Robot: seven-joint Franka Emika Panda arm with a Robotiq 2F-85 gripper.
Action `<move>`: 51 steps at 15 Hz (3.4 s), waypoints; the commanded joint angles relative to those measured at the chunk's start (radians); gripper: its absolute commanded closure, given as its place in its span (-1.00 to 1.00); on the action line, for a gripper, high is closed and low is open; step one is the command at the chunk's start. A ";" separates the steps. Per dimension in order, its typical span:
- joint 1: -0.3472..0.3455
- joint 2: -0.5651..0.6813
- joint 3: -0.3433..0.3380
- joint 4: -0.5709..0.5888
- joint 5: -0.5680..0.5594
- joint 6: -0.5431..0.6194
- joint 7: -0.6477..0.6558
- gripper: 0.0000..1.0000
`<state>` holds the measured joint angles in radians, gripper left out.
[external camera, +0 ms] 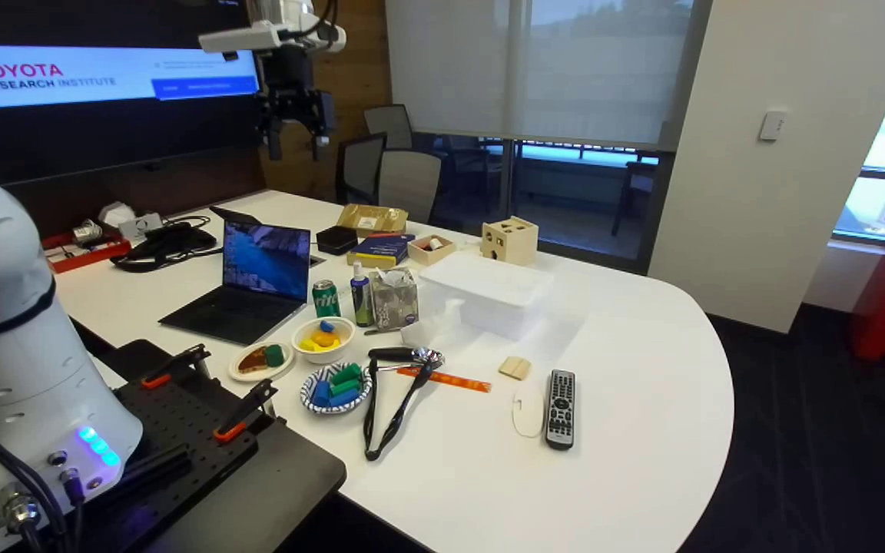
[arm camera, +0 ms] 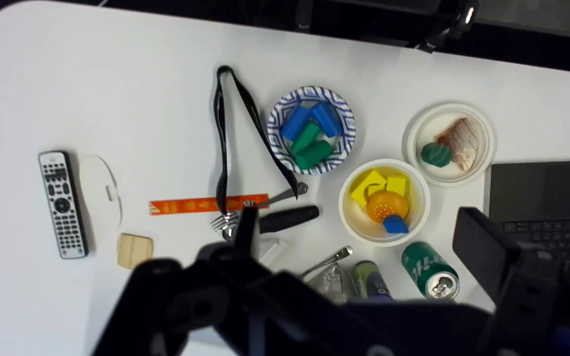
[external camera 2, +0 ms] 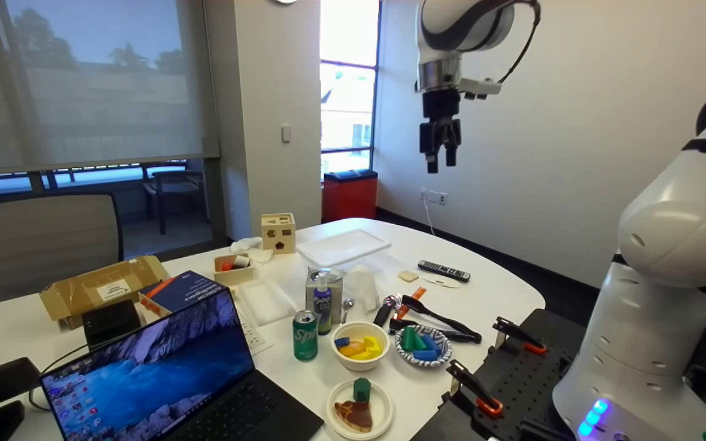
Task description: Move the green block from the white bowl to the white plate
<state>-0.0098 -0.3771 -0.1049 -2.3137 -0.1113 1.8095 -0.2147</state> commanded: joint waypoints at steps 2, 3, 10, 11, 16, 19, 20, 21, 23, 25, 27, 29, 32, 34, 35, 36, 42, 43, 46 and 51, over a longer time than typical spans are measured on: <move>0.066 0.267 0.047 0.024 0.071 0.233 -0.088 -1.00; 0.076 0.330 0.062 0.033 0.090 0.295 -0.110 -1.00; 0.044 0.747 0.199 0.074 0.250 0.754 -0.254 -1.00; 0.032 0.788 0.218 0.075 0.254 0.784 -0.258 -1.00; -0.021 0.916 0.266 0.096 0.215 0.843 -0.230 -1.00; -0.050 0.977 0.283 0.140 0.201 0.833 -0.244 -1.00; -0.055 0.998 0.287 0.157 0.195 0.830 -0.246 -1.00; -0.062 1.020 0.294 0.172 0.188 0.836 -0.257 -1.00; -0.069 1.062 0.298 0.208 0.164 0.839 -0.265 -1.00; -0.079 1.105 0.303 0.244 0.142 0.837 -0.270 -1.00; -0.088 1.138 0.306 0.268 0.128 0.835 -0.273 -1.00; -0.100 1.166 0.310 0.290 0.115 0.832 -0.291 -1.00; -0.115 1.206 0.322 0.326 0.096 0.822 -0.316 -0.95; -0.126 1.232 0.336 0.346 0.090 0.820 -0.336 -0.58; -0.131 1.241 0.342 0.353 0.088 0.819 -0.346 -0.52; -0.133 1.251 0.347 0.359 0.087 0.819 -0.350 -0.49; -0.143 1.262 0.363 0.357 0.086 0.827 -0.356 0.57; -0.145 1.259 0.365 0.354 0.087 0.829 -0.357 0.68; -0.155 1.248 0.368 0.346 0.087 0.830 -0.358 0.68; -0.164 1.202 0.373 0.325 0.087 0.805 -0.356 0.68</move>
<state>-0.1528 0.8753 0.2521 -1.9630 -0.0135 2.6432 -0.5574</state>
